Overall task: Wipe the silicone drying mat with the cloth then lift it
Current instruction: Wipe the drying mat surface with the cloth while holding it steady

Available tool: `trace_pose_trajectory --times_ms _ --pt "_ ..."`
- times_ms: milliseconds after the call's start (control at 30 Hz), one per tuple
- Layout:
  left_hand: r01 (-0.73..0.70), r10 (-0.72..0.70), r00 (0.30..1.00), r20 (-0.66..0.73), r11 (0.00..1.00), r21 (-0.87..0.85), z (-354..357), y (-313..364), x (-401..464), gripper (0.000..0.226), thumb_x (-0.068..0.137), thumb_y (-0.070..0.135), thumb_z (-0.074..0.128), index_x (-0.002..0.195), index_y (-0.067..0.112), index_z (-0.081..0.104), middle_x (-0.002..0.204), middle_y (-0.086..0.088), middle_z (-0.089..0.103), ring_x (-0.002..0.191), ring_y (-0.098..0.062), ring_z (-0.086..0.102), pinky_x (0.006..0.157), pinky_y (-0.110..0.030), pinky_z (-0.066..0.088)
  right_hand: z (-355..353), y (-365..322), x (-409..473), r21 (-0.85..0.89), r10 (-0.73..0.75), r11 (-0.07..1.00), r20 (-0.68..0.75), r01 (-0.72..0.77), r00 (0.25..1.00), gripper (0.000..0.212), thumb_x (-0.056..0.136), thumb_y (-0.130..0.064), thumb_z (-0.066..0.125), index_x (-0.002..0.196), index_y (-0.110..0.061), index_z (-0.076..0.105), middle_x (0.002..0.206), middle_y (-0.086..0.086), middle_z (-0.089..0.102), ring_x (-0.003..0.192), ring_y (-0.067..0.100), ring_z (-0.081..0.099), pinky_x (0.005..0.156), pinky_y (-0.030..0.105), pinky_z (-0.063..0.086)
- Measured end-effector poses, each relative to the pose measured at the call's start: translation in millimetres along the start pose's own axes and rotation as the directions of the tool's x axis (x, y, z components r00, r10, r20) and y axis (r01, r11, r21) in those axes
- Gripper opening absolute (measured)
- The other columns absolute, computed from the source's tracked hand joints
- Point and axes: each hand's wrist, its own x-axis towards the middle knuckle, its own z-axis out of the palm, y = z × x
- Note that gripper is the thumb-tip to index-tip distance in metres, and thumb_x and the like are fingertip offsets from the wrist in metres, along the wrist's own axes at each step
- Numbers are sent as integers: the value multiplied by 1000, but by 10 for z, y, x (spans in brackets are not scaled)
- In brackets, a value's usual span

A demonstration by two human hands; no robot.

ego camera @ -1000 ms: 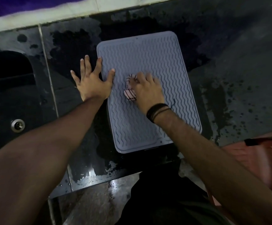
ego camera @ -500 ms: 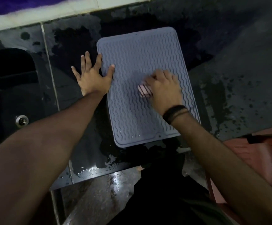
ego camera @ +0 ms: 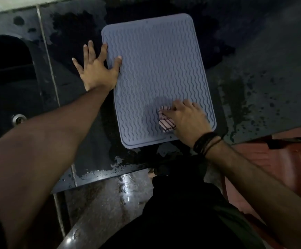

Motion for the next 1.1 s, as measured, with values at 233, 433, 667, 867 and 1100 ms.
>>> trace_pose_trajectory --times_ms 233,433,667,867,1100 --pt "-1 1 1000 -9 1000 8 16 -6 -1 79 91 81 25 157 39 31 170 -4 14 158 -22 6 123 -62 -5 -180 -63 912 110 73 992 -163 -56 984 54 79 -16 66 132 -19 54 134 9 47 123 30 41 97 41 35" --pt "13 -13 1000 12 1000 13 -16 -3 -3 79 90 82 24 157 41 29 171 -2 12 158 -21 5 122 -63 -6 87 -75 640 155 70 986 -64 -59 996 67 79 -17 70 141 -19 46 145 11 37 129 33 36 103 47 37" --pt "14 -14 999 32 1000 9 -61 15 -27 78 90 81 24 158 41 27 171 -3 11 158 -21 4 121 -64 -6 9 -117 -233 67 -22 998 71 17 997 50 80 -17 62 129 -24 57 128 7 47 116 30 45 95 41 37" --pt "4 -4 1000 22 1000 1 -37 -1 -20 79 90 81 25 157 40 29 171 -4 12 158 -21 4 121 -64 -6 -220 -102 152 96 32 995 -69 -25 997 40 82 -20 63 122 -20 61 122 11 54 113 30 49 94 42 39" --pt "-3 3 1000 10 1000 -4 -30 14 -34 79 90 81 25 157 40 30 171 -3 13 158 -21 5 122 -64 -6 67 -297 613 83 115 990 -53 -110 992 63 84 -15 64 142 -18 41 147 10 34 133 32 33 105 46 33"
